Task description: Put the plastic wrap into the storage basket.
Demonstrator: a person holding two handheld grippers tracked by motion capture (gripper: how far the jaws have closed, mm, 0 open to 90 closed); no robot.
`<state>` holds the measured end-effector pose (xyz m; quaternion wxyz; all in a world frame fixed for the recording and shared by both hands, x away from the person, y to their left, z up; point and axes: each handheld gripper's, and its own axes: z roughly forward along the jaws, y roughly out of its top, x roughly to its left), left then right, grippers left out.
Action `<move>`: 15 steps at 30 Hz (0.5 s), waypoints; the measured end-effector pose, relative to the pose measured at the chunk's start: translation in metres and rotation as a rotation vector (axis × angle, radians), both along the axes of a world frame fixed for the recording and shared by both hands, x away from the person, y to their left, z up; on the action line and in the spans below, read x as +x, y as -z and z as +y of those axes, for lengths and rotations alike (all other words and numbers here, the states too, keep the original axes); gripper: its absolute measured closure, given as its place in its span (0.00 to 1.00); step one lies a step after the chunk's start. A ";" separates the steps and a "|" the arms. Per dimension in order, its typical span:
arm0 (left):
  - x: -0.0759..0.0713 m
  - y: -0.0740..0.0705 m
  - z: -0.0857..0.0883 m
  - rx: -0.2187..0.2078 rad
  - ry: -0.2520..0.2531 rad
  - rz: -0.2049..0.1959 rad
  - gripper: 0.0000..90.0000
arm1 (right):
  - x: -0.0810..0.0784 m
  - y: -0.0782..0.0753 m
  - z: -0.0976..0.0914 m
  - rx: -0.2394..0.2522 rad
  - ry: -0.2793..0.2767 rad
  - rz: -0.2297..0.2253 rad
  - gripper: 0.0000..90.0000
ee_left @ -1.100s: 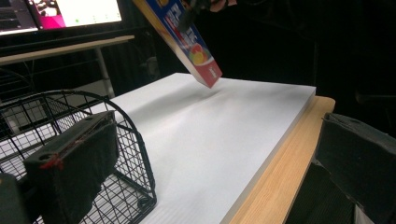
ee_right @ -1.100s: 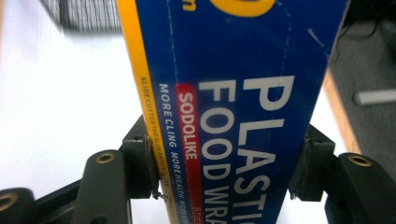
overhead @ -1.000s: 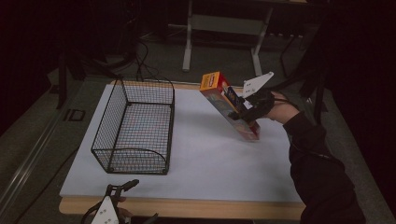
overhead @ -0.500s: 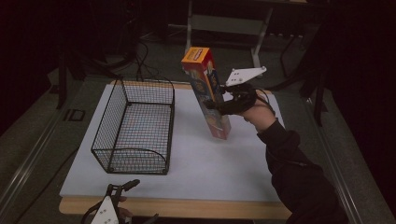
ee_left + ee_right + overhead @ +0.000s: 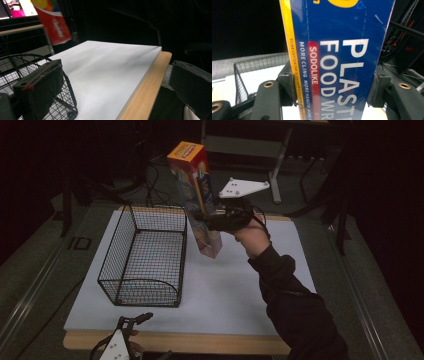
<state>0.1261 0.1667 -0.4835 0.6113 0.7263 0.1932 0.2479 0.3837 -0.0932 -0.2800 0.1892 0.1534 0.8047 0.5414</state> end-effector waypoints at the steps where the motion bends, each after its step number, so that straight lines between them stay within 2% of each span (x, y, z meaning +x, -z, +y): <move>1: 0.000 0.000 0.000 -0.001 0.002 0.000 0.00 | -0.001 -0.001 0.004 0.008 0.009 0.001 0.44; 5: 0.000 0.000 -0.001 0.004 0.012 -0.007 0.00 | -0.006 -0.003 0.020 0.082 0.033 0.026 0.44; 8: 0.001 -0.001 -0.001 0.001 0.014 -0.010 0.00 | -0.008 -0.002 0.030 0.111 0.045 0.037 0.44; 10: 0.001 -0.001 -0.001 0.000 0.017 -0.011 0.00 | -0.009 -0.002 0.034 0.116 0.049 0.040 0.44; 11: 0.002 -0.001 -0.002 0.003 0.022 -0.012 0.00 | -0.011 -0.004 0.045 0.120 0.050 0.035 0.44; 15: 0.004 -0.001 -0.003 0.005 0.024 -0.011 0.00 | -0.016 -0.008 0.065 0.110 0.075 0.029 0.44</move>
